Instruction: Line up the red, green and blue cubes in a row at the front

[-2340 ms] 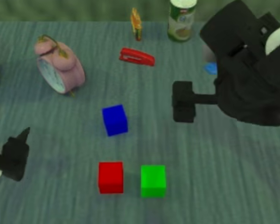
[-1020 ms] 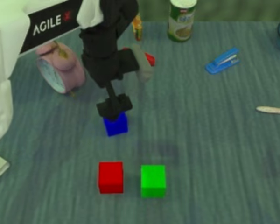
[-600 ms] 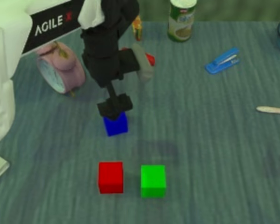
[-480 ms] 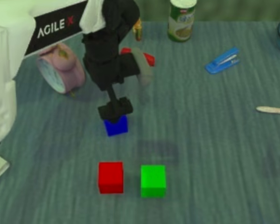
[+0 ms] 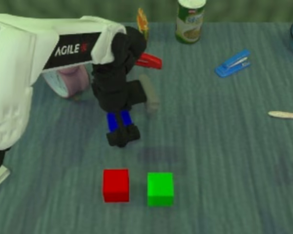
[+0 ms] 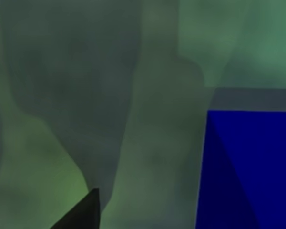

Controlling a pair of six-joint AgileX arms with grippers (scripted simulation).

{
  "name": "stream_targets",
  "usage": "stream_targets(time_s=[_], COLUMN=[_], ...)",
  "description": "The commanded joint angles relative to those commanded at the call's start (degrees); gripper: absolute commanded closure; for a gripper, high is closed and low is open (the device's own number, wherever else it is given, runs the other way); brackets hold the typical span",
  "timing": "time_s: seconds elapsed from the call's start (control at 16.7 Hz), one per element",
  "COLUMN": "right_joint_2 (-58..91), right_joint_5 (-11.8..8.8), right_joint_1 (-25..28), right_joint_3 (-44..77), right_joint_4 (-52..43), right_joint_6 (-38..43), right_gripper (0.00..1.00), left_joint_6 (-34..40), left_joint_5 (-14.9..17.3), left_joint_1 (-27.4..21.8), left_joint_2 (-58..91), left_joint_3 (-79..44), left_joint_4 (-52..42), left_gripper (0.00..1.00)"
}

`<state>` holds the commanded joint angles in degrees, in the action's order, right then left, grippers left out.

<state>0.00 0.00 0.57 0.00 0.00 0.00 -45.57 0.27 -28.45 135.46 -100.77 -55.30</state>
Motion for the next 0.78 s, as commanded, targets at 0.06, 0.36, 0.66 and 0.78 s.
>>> stream_targets(time_s=[0.06, 0.36, 0.66, 0.78], right_joint_2=[0.0, 0.0, 0.0, 0.0], right_joint_5=[0.0, 0.0, 0.0, 0.0], right_joint_1=[0.0, 0.0, 0.0, 0.0], right_joint_3=[0.0, 0.0, 0.0, 0.0], right_joint_4=[0.0, 0.0, 0.0, 0.0], right_joint_6=[0.0, 0.0, 0.0, 0.0], right_gripper=[0.00, 0.00, 0.00, 0.00], left_joint_6=[0.0, 0.0, 0.0, 0.0], left_joint_5=[0.0, 0.0, 0.0, 0.0], left_joint_1=[0.0, 0.0, 0.0, 0.0], left_joint_2=[0.0, 0.0, 0.0, 0.0], left_joint_3=[0.0, 0.0, 0.0, 0.0], left_joint_4=[0.0, 0.0, 0.0, 0.0], left_gripper=[0.00, 0.30, 0.68, 0.83])
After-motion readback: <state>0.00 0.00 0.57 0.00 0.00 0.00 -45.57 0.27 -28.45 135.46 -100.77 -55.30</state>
